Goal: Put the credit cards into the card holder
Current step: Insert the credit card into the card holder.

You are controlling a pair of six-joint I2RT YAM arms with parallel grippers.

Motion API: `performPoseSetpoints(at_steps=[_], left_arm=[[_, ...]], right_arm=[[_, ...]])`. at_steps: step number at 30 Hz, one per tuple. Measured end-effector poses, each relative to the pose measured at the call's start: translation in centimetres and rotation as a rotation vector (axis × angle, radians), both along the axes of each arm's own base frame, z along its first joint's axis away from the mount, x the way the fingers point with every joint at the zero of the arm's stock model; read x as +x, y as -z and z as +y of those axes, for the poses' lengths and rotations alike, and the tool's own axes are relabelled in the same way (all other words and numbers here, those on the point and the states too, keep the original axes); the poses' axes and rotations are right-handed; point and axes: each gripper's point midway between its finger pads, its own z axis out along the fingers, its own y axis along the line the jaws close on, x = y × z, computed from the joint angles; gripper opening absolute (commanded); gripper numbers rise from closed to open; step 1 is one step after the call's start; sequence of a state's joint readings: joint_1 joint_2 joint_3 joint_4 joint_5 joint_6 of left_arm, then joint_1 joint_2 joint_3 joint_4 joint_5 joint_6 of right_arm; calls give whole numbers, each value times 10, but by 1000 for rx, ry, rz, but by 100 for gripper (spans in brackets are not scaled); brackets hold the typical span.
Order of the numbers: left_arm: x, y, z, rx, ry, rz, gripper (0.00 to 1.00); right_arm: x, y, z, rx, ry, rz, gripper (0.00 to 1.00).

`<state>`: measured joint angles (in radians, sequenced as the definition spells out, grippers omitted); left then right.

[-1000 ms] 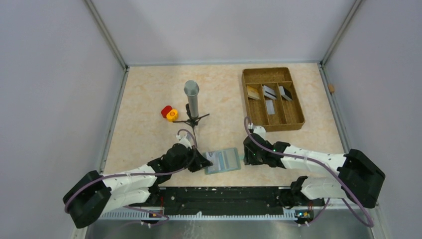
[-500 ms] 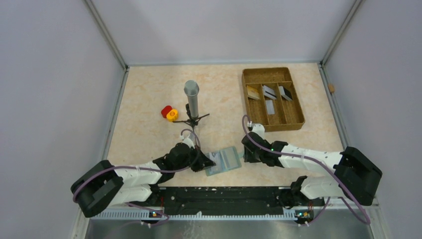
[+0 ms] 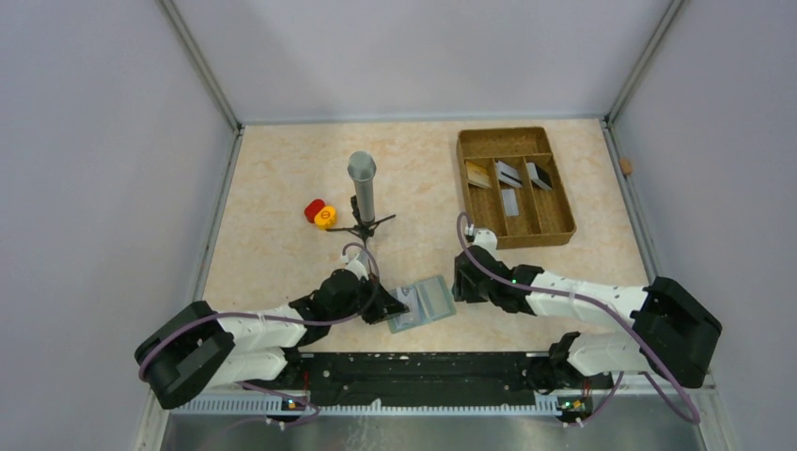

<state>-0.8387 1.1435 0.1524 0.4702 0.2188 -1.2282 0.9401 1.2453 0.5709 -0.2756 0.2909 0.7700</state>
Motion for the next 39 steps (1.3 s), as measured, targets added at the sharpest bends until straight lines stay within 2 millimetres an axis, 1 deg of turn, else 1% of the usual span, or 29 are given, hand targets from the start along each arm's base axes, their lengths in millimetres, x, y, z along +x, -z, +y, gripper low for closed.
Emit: performPoseSetpoints(at_steps=[3,4,10,12,15,20,27,33,39], left_arm=[[0,0,0,0,0,0,0],[0,0,0,0,0,1,0],[0,0,0,0,0,1,0],[0,0,0,0,0,1,0],[0,-1,0,-4,0,1,0],[1,-5,-4,-36,-5,7,0],[0,3,-8,-49,-14,62,0],[-2,10,-7,-60,-28,95,0],[0,5,-10,-94,-34,90,0]], right_arm=[[1,-1,2,6,0,-5,42],[1,-1,2,5,0,-4,40],[3,4,1,-13,1,-3,22],[4,6,0,-24,1,-6,12],[6,8,0,-34,4,-8,0],[11,7,0,-48,19,-17,0],[10,9,-3,-63,33,-13,0],[10,10,-5,-67,42,-8,0],[10,11,-5,-70,45,-9,0]])
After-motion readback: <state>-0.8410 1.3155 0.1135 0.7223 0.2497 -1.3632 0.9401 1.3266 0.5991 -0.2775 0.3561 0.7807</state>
